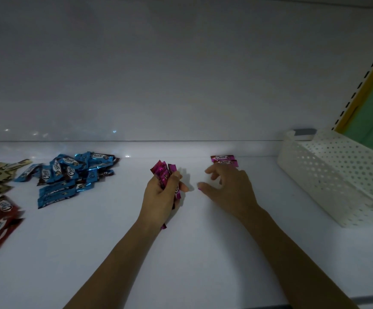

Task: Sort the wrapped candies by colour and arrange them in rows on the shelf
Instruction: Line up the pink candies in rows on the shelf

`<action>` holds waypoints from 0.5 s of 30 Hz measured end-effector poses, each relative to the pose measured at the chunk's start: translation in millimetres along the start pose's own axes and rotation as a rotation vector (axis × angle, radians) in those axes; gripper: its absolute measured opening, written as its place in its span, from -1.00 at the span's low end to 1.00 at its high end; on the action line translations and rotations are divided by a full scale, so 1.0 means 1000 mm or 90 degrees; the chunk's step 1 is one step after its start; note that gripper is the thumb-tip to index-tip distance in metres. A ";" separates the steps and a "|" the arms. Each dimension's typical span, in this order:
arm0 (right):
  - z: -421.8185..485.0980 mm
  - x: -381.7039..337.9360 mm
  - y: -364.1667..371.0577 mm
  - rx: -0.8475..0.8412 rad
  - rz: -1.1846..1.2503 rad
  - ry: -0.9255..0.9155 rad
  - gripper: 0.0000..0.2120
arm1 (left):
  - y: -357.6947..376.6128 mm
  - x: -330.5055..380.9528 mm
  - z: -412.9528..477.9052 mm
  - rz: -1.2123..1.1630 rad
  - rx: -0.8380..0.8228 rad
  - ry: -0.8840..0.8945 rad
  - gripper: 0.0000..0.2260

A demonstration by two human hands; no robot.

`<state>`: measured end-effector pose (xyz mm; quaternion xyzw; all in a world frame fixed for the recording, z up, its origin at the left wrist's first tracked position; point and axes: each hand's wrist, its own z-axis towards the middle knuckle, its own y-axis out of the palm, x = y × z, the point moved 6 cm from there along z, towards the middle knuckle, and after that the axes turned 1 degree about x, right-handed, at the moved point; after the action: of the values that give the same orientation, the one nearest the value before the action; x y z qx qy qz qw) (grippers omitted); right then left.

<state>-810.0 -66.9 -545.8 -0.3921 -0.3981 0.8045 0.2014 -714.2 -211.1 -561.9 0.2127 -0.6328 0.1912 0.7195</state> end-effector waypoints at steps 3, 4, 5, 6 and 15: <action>0.003 -0.009 0.009 -0.068 -0.183 -0.031 -0.75 | 0.000 0.000 0.000 0.011 -0.003 0.005 -0.75; 0.005 -0.006 0.009 -0.073 -0.211 -0.030 -0.76 | 0.000 0.000 0.000 0.012 -0.002 0.005 -0.74; 0.006 -0.002 0.008 -0.070 -0.246 -0.035 -0.76 | 0.000 0.000 0.000 0.011 -0.003 0.006 -0.74; 0.006 0.003 0.006 -0.068 -0.281 -0.033 -0.75 | 0.000 0.000 0.000 0.006 -0.005 0.006 -0.74; 0.005 0.029 -0.013 -0.032 -0.307 0.056 -0.74 | 0.000 -0.002 0.002 0.026 0.000 0.012 -0.73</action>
<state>-831.6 -43.1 -546.6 -0.3254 -0.4911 0.7051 0.3947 -716.3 -212.6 -563.6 0.1980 -0.6300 0.2077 0.7216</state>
